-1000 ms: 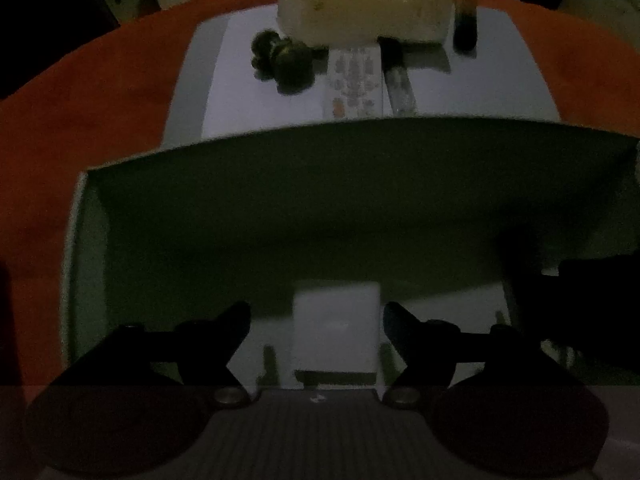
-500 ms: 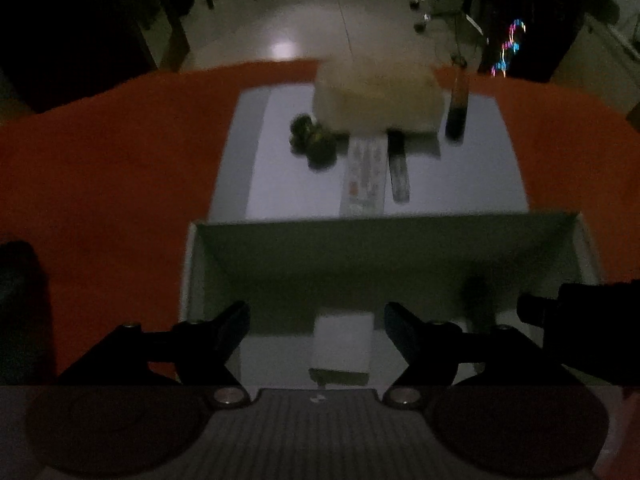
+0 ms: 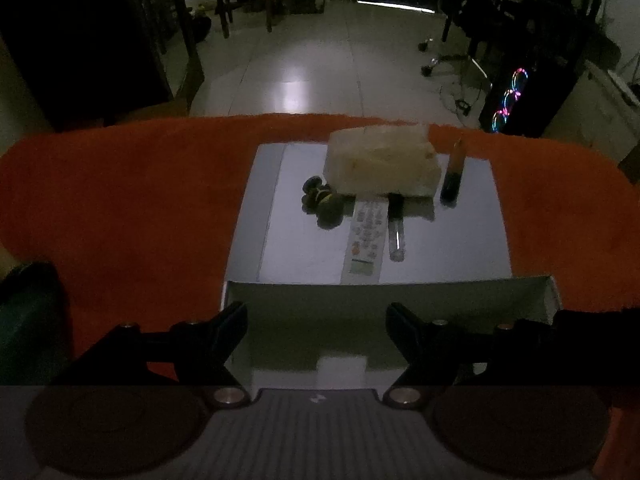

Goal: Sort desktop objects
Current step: 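Raise both open grippers out of the white box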

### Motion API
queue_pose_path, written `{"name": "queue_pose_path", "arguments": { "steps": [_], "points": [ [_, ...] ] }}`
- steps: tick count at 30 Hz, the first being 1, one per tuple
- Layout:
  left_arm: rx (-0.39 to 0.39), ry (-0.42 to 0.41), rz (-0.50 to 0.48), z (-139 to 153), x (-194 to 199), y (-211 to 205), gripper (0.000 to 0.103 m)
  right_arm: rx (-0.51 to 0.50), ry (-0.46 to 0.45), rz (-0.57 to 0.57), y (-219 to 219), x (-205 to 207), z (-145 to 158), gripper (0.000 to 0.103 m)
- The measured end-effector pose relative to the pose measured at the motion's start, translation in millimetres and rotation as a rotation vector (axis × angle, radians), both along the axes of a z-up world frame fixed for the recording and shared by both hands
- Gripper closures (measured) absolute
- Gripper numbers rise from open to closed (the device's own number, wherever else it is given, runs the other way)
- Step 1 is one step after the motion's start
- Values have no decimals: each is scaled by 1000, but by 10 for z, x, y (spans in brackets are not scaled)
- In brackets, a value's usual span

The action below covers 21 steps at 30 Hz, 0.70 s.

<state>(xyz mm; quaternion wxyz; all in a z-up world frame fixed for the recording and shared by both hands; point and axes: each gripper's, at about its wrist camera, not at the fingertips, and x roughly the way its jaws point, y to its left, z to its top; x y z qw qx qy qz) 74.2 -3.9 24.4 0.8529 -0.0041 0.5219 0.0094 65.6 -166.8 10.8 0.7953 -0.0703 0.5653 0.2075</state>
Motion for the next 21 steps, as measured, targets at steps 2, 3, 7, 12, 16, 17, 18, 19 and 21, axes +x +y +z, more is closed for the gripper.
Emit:
{"name": "queue_pose_path", "arguments": {
  "steps": [2,3,7,12,16,17,18,19,21],
  "points": [
    [-8,-14,3,63,-23,8,29,8,-7,-4,-19,-20,55,57],
    [-12,-22,5,99,-38,12,28,13,-12,-7,-31,-32,89,57],
    [-24,-60,12,300,-126,29,28,37,-34,-13,-80,-105,282,56],
    [-12,-116,8,629,-245,24,25,75,-85,-30,-164,-220,620,55],
    [-34,-145,26,795,-330,51,22,81,-102,-37,-226,-309,748,54],
    [-32,-151,29,822,-353,51,22,82,-104,-40,-243,-326,769,54],
    [-29,-159,31,852,-379,52,22,83,-110,-43,-260,-342,790,54],
    [-30,-168,34,881,-409,55,22,87,-115,-47,-281,-359,808,53],
    [-36,-189,45,940,-495,70,18,96,-123,-54,-323,-399,839,51]
  ]
}}
